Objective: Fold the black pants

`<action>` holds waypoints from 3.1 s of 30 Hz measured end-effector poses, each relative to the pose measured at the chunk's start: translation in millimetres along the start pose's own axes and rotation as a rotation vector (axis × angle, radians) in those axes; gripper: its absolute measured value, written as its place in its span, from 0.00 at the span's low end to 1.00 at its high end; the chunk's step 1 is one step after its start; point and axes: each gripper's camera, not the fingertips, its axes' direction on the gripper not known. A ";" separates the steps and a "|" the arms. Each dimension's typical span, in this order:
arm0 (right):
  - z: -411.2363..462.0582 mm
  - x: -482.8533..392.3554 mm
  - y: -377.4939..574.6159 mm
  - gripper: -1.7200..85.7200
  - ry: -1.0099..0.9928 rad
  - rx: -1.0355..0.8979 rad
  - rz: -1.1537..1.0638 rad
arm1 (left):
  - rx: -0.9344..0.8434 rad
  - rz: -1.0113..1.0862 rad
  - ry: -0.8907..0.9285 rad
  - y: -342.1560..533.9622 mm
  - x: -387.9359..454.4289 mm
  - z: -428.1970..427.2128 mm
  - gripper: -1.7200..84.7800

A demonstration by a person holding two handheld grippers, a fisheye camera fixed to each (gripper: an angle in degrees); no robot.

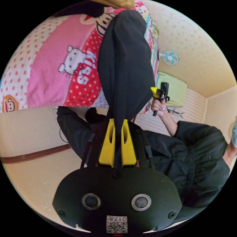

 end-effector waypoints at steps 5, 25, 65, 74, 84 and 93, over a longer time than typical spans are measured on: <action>-29.8 46.5 56.8 0.09 0.266 -0.159 0.226 | -0.116 -0.218 -0.131 1.2 -9.0 58.2 0.09; -16.5 91.2 63.1 0.08 0.250 0.039 0.247 | -0.106 0.106 -0.297 -79.0 48.1 92.5 0.07; 11.7 100.8 27.5 0.16 -0.231 0.119 0.073 | 0.106 0.134 0.053 -122.1 -98.7 78.1 0.15; 38.5 59.5 62.0 0.03 -0.291 0.215 0.053 | 0.049 0.183 0.157 -110.4 -85.6 128.1 0.07; -13.4 -167.3 159.3 0.01 -0.313 0.295 -0.425 | 0.247 0.649 0.283 39.7 100.5 92.7 0.06; -78.2 -410.0 245.8 0.01 -0.076 0.266 -1.085 | 0.503 1.152 0.210 152.8 289.1 71.4 0.06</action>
